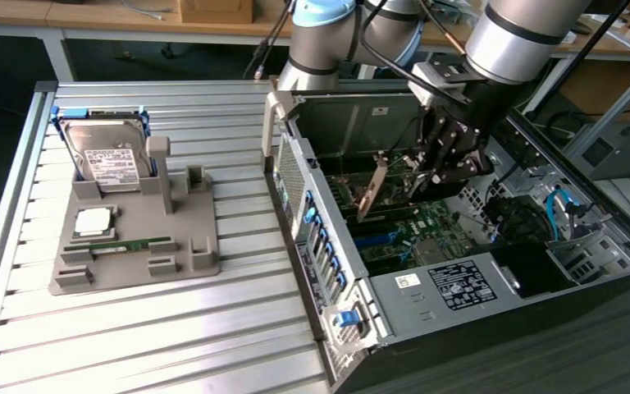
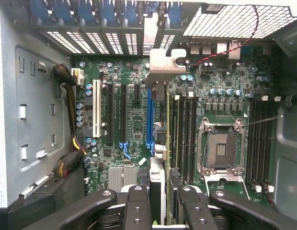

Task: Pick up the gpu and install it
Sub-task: 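Insert the gpu into the slot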

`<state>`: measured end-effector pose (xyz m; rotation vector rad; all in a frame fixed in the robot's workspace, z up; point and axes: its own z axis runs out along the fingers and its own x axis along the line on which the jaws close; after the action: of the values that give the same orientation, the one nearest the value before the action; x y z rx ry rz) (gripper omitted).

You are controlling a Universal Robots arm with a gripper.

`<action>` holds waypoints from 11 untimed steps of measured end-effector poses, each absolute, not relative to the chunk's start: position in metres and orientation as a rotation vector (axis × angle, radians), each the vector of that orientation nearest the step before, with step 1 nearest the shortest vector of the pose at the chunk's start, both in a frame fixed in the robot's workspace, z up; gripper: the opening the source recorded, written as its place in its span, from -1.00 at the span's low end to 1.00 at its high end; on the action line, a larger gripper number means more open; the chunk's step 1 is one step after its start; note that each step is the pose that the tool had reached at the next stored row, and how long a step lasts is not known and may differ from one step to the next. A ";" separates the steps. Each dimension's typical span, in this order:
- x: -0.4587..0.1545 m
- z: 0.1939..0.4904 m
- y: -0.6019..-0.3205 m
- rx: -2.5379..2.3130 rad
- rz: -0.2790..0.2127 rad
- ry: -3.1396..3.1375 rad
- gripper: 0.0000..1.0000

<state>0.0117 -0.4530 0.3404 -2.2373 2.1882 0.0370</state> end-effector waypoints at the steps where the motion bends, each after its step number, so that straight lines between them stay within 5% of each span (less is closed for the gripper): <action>1: 0.012 0.340 -0.453 -2.237 0.037 2.188 -0.47; 11: 0.008 0.336 -0.454 -2.237 0.037 2.188 -0.47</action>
<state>0.0078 -0.4536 0.3356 -2.2372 2.1881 0.0371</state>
